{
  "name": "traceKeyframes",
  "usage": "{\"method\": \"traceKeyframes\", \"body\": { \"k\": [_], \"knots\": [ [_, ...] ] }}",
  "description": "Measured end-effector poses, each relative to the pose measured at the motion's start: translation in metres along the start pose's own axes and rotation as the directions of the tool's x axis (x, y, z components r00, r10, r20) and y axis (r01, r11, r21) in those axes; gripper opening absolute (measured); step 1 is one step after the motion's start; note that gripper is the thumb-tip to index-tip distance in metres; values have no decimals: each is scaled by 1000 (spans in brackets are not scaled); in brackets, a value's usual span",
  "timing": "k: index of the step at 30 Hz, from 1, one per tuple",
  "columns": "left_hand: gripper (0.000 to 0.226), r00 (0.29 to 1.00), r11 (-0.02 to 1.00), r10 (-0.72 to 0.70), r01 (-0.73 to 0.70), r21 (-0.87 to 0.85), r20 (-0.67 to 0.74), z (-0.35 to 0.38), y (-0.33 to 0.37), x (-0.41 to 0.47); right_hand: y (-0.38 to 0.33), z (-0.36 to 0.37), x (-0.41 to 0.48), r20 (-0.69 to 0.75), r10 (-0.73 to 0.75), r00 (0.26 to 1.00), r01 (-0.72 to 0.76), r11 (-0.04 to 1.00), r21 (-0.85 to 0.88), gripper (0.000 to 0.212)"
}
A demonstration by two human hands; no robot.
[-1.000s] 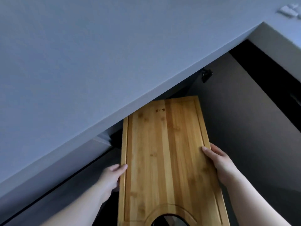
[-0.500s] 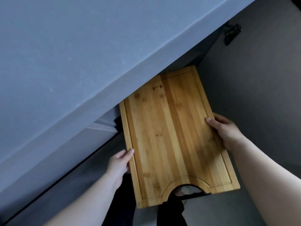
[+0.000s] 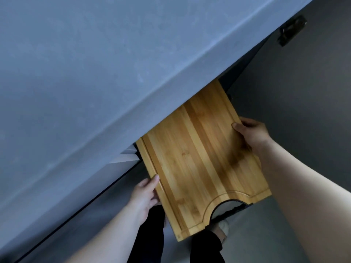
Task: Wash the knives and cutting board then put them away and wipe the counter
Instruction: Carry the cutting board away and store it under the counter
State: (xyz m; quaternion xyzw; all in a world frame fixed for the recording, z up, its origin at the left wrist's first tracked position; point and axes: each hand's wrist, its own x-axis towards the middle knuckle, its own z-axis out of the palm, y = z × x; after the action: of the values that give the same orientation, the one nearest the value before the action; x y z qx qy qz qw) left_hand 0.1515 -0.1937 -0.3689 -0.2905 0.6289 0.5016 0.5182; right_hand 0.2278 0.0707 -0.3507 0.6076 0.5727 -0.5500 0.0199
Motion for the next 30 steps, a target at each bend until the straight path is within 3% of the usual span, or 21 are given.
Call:
{"method": "traceKeyframes", "body": {
  "k": [7,13,15,17,19,21,23,24,26,30],
  "knots": [
    [8,1000,994,-12,9,113,29,11,5,8,-27,13,20,18,-82,996,83,990,-115,44],
    [8,1000,1000,-2,2,11,20,16,3,8,-36,21,25,34,-137,990,142,959,-246,47],
    [7,1000,1000,5,-5,-15,12,17,3,7,-29,18,22,-13,-169,985,156,934,-321,55],
    [10,1000,1000,7,-7,-22,14,18,4,7,-17,5,10,-175,-246,953,152,891,-427,61],
    [20,1000,1000,-3,4,-30,20,17,6,7,7,-12,-11,-367,-209,906,95,948,-304,61],
    [29,1000,999,-17,18,-39,23,15,6,8,43,-23,-35,-412,74,908,-61,997,46,58],
    [29,999,999,-35,36,-36,23,15,6,7,76,-21,-61,-173,395,902,-305,868,392,49],
    [26,999,999,-38,39,-29,26,14,6,8,87,-15,-70,-22,458,889,-387,776,497,43],
    [20,999,999,-34,34,-9,24,14,6,7,96,-3,-80,109,455,884,-419,667,615,43],
    [16,1000,999,-7,7,31,14,15,8,7,91,7,-81,60,438,897,-359,643,677,36]
  ]
}}
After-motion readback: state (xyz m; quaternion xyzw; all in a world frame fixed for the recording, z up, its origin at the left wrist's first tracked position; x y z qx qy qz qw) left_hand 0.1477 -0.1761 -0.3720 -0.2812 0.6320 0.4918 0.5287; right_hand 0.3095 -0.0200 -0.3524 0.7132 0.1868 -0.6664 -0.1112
